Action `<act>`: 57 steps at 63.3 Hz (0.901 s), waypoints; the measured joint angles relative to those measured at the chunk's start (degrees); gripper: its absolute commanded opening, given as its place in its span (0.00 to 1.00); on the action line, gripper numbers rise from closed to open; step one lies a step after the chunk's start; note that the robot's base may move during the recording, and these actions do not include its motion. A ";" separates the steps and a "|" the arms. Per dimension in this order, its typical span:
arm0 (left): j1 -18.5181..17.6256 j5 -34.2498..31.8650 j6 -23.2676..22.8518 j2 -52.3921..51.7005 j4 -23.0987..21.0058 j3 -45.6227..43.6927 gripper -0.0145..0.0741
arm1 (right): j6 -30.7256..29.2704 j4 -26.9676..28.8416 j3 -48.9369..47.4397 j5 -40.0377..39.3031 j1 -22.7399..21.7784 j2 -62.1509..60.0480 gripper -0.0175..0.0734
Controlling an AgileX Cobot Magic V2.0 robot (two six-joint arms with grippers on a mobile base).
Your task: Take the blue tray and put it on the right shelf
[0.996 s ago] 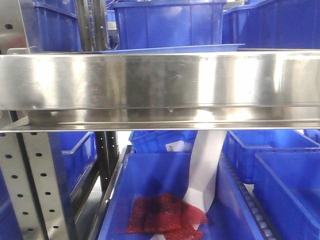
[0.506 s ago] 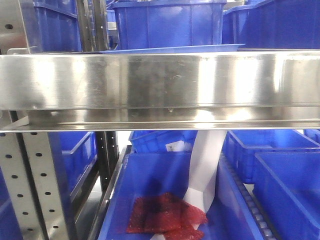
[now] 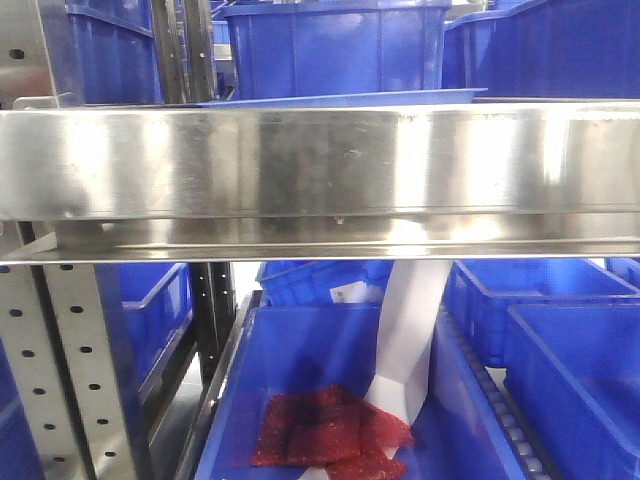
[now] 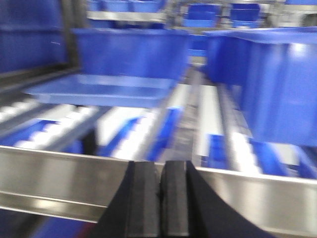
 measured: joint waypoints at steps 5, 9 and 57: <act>0.00 0.00 0.00 0.00 0.00 0.00 0.11 | -2.26 1.58 3.22 -1.39 -3.83 -1.89 0.25; 0.00 0.00 0.00 0.00 0.00 0.00 0.11 | -3.15 2.27 6.73 -3.47 -6.03 -4.15 0.25; 0.00 -0.28 0.00 0.00 -0.08 0.00 0.11 | -3.70 3.97 22.06 -12.75 -8.49 -10.71 0.25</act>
